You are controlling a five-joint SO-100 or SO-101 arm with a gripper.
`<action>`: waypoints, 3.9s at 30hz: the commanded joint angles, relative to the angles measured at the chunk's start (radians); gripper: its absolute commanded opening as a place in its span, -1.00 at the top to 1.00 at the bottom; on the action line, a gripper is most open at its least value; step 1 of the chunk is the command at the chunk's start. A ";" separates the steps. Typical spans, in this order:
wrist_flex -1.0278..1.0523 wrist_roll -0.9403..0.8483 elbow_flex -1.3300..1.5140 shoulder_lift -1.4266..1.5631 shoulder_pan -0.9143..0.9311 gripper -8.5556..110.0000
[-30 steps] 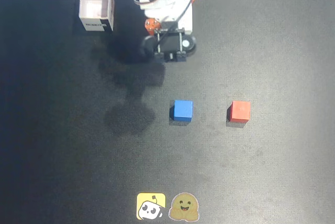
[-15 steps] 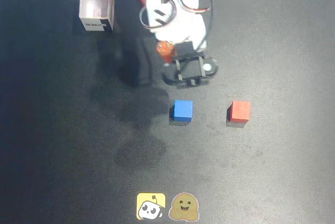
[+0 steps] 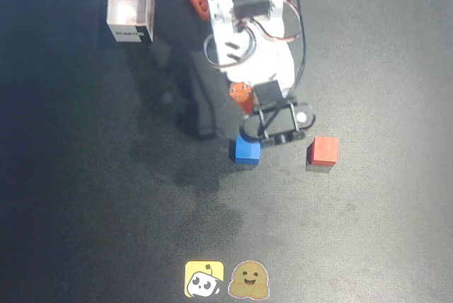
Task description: Put the red cube on top of the blue cube.
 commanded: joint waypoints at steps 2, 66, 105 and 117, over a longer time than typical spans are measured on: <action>-0.043 0.008 -0.080 -0.037 -0.026 0.85; -0.351 0.551 -0.161 -0.526 -0.348 0.46; -0.558 0.693 0.014 -0.618 -0.371 0.72; -0.492 0.638 0.009 -0.514 -0.347 0.71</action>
